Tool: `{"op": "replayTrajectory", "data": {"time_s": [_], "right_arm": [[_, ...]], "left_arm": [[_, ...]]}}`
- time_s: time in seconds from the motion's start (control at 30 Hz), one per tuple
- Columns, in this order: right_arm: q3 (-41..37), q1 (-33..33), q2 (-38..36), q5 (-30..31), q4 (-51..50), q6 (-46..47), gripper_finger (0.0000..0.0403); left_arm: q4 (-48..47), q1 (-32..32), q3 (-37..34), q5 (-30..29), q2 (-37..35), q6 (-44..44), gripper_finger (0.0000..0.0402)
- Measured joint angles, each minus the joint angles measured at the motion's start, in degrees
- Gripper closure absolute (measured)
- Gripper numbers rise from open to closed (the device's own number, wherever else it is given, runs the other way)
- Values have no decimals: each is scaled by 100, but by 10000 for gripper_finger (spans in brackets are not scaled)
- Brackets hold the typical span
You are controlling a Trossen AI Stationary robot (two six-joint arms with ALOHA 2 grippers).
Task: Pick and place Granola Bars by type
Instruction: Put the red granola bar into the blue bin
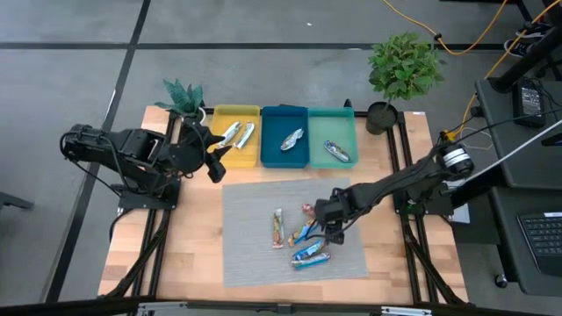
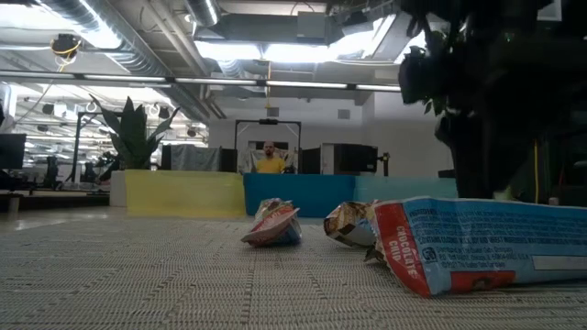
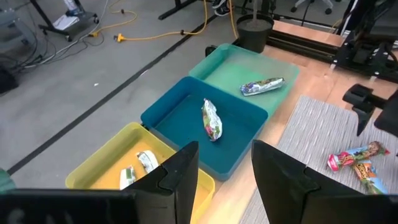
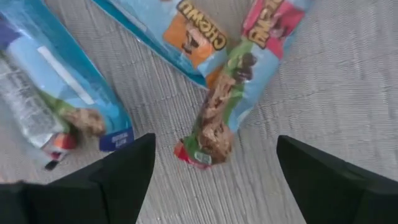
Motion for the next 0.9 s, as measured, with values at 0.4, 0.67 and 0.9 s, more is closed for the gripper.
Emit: {"op": "replayTrajectory", "data": {"time_s": [0.4,0.67,0.9], "right_arm": [[0,-1,515,562,146,465,93],[0,-3,556,563,139,533,212],[0,-3,541,566,134,546,343]], "left_arm": [[-4,-2,0,63,0,-11,262],[-2,-2,0,57,0,-9,263],[-2,-2,0,52,0,2,263]]}}
